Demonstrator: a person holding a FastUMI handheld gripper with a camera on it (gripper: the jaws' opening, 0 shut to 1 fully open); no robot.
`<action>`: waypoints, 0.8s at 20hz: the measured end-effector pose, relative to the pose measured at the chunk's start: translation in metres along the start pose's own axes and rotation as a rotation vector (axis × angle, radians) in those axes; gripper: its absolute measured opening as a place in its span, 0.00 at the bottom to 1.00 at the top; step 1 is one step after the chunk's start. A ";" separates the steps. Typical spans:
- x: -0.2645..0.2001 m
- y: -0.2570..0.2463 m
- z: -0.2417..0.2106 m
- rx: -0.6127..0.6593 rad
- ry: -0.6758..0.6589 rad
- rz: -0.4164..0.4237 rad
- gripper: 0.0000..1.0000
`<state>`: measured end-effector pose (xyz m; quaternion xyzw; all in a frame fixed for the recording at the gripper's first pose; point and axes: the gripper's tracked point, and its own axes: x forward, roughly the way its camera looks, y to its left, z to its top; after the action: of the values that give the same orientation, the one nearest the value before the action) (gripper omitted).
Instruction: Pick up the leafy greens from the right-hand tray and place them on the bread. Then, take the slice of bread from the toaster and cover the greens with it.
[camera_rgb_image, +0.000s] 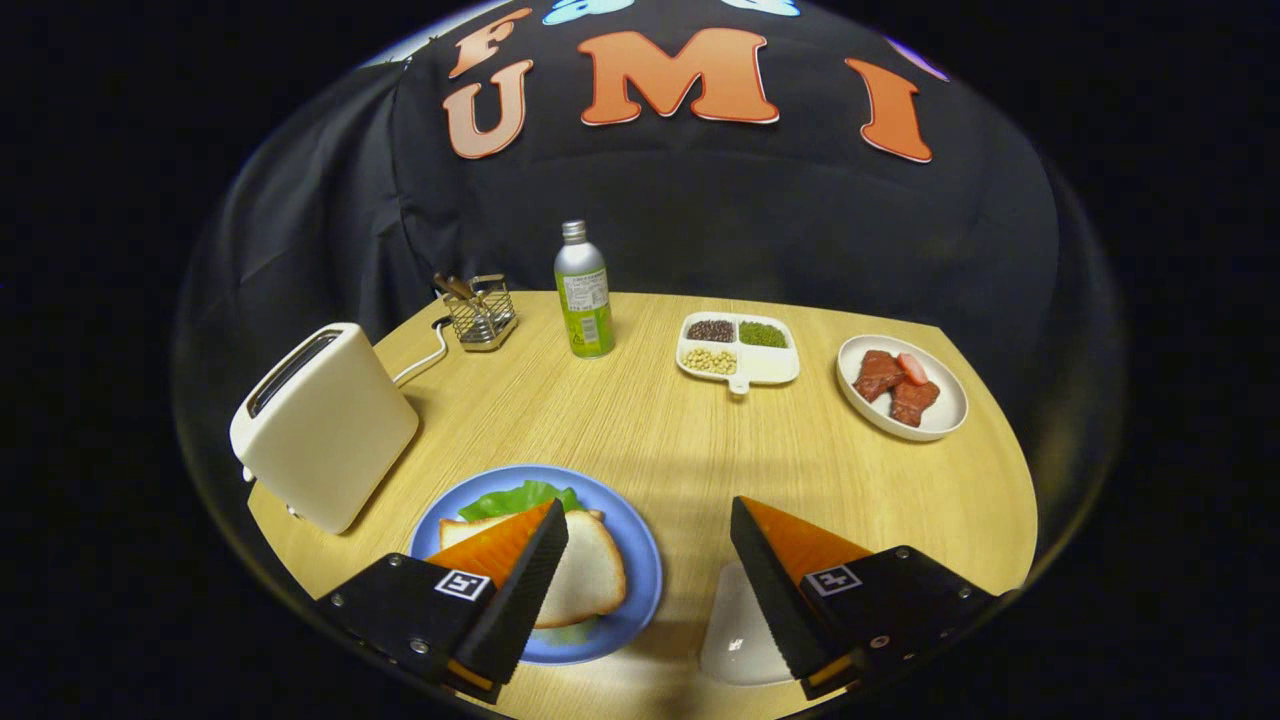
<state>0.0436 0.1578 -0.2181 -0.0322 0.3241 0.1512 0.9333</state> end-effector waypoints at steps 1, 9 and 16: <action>-0.005 -0.007 0.005 0.003 -0.012 -0.008 0.98; -0.068 -0.072 0.074 0.041 -0.168 -0.098 0.98; -0.132 -0.100 0.125 0.122 -0.338 -0.136 0.98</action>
<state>0.0503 0.0477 -0.0425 0.0287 0.1684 0.0712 0.9827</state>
